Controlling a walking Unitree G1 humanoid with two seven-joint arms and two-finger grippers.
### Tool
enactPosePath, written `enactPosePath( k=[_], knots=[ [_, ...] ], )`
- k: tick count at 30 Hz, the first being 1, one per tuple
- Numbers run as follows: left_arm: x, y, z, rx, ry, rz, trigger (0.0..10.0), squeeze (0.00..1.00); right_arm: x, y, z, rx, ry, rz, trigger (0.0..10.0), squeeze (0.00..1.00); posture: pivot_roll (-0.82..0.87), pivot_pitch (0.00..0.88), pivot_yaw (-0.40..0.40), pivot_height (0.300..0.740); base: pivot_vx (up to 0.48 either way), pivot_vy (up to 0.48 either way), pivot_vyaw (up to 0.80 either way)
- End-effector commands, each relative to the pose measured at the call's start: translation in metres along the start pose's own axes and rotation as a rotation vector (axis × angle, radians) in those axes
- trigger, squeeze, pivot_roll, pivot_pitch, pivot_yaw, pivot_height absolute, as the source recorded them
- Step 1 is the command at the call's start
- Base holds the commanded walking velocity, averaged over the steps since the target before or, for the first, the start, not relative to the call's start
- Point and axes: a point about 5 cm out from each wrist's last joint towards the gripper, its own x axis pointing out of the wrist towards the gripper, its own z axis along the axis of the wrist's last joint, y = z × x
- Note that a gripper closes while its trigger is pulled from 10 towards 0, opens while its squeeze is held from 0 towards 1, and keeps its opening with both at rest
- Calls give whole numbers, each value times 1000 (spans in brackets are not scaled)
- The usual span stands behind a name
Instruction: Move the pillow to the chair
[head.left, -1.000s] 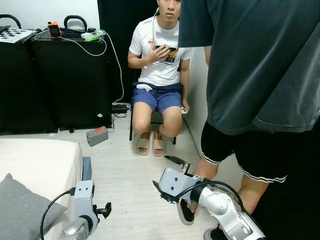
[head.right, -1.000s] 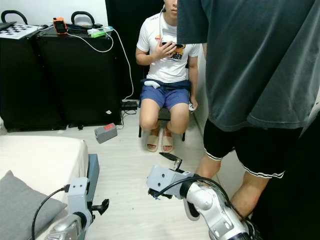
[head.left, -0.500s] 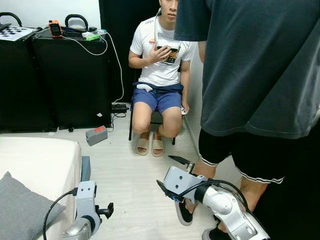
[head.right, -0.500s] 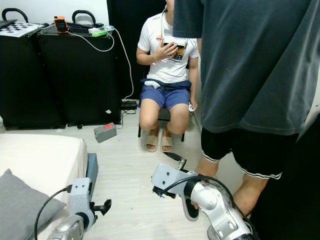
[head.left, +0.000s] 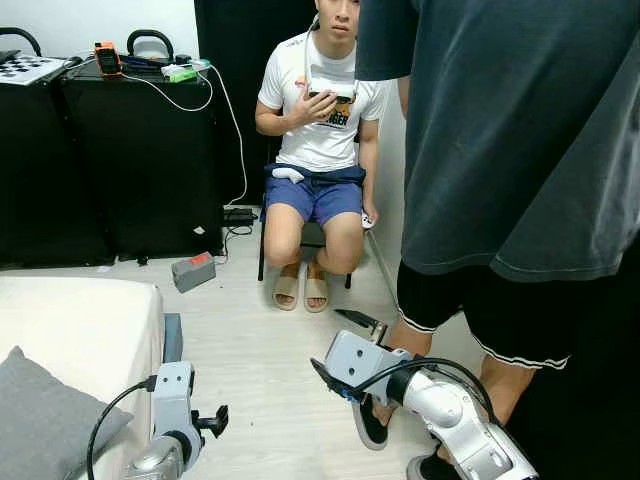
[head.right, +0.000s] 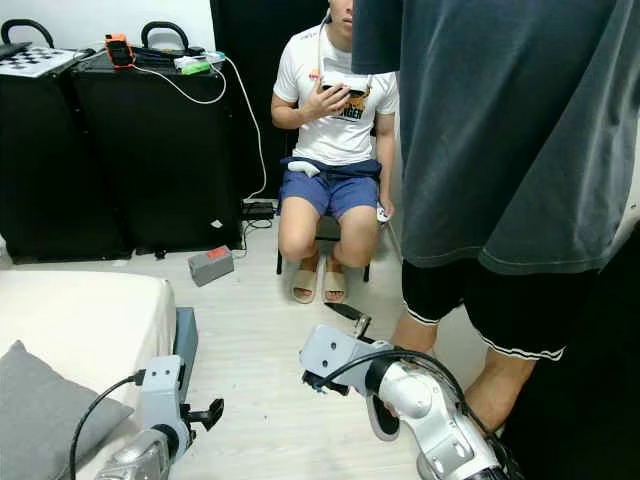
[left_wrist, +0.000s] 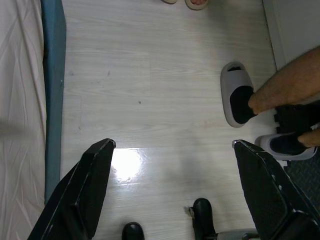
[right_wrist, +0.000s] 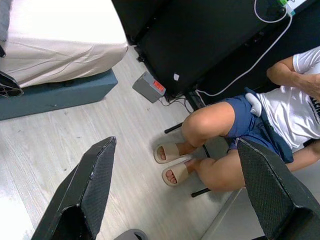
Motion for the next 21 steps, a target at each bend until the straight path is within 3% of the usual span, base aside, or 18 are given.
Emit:
enactPosePath(
  k=[1, 21],
  knots=[
    [0, 2, 1, 4, 4, 0, 10000, 0, 1, 1, 3, 3, -7, 3, 10000, 0, -105, 0, -61, 740, 0, 0, 0],
    [-1, 4, -1, 1, 6, 5, 10000, 0, -1, 5, 3, 7, -4, 3, 10000, 0, -97, 0, -76, 740, 0, 0, 0]
  ],
)
